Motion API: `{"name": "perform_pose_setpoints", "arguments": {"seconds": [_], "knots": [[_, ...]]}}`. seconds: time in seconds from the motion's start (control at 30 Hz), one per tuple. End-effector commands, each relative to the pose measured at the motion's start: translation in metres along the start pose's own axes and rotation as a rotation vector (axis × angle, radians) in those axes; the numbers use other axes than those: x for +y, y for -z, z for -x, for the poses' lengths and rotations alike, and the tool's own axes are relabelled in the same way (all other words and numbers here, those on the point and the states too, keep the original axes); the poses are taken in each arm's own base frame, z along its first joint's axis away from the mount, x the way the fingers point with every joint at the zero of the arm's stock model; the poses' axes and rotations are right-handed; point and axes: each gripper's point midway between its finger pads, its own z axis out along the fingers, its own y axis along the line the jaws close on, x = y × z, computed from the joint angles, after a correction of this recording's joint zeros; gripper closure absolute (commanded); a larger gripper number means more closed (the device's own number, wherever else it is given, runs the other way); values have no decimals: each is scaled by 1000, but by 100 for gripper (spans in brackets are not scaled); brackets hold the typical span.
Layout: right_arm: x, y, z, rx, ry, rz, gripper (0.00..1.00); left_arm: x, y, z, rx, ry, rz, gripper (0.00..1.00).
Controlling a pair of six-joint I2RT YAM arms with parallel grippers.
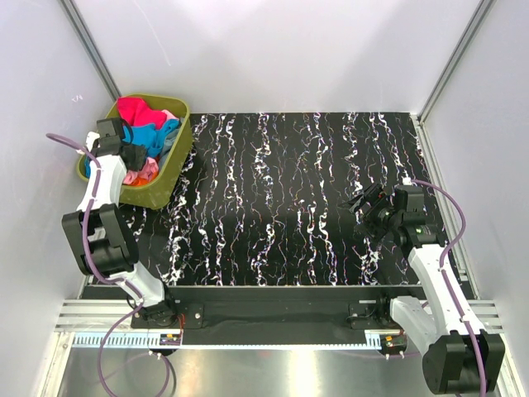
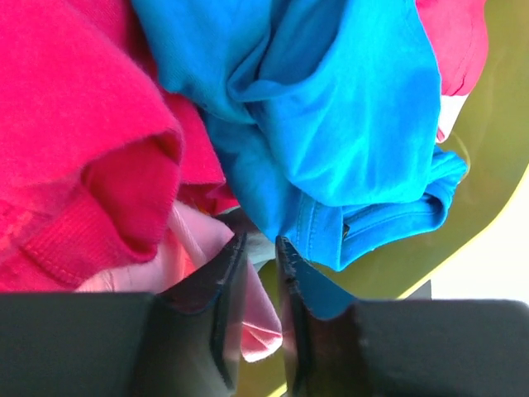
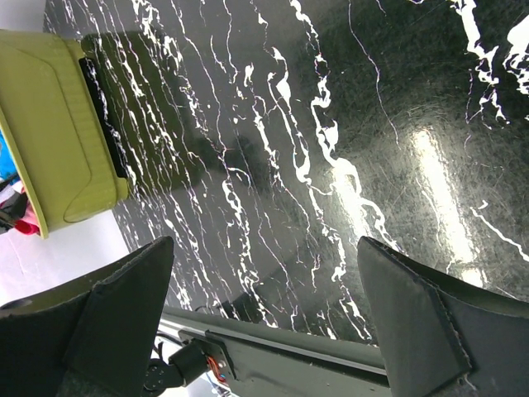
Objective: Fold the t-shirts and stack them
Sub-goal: Grab the tshirt from the pile
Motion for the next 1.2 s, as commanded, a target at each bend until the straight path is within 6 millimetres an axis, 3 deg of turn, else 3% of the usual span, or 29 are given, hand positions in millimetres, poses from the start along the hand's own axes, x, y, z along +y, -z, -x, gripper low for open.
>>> {"name": "perform_pose_setpoints", "arguments": {"seconds": [0.0, 0.1, 0.13, 0.3, 0.6, 0.87, 1.17], "knots": [[19, 7, 15, -43, 48, 44, 0, -17, 27, 13, -52, -30, -65, 63], [18, 8, 14, -42, 50, 46, 0, -12, 32, 17, -84, -48, -49, 48], [18, 8, 14, -43, 51, 47, 0, -19, 35, 21, -92, -66, -65, 46], [19, 8, 12, -37, 50, 54, 0, -33, 46, 26, -109, -97, -102, 45], [17, 10, 6, -26, 32, 67, 0, -32, 64, 16, -91, -32, -95, 43], [22, 13, 8, -32, 50, 82, 0, -16, 62, 11, -101, 11, -11, 39], [19, 8, 13, -37, 54, 54, 0, -22, 30, -3, -29, -44, 15, 37]]}}
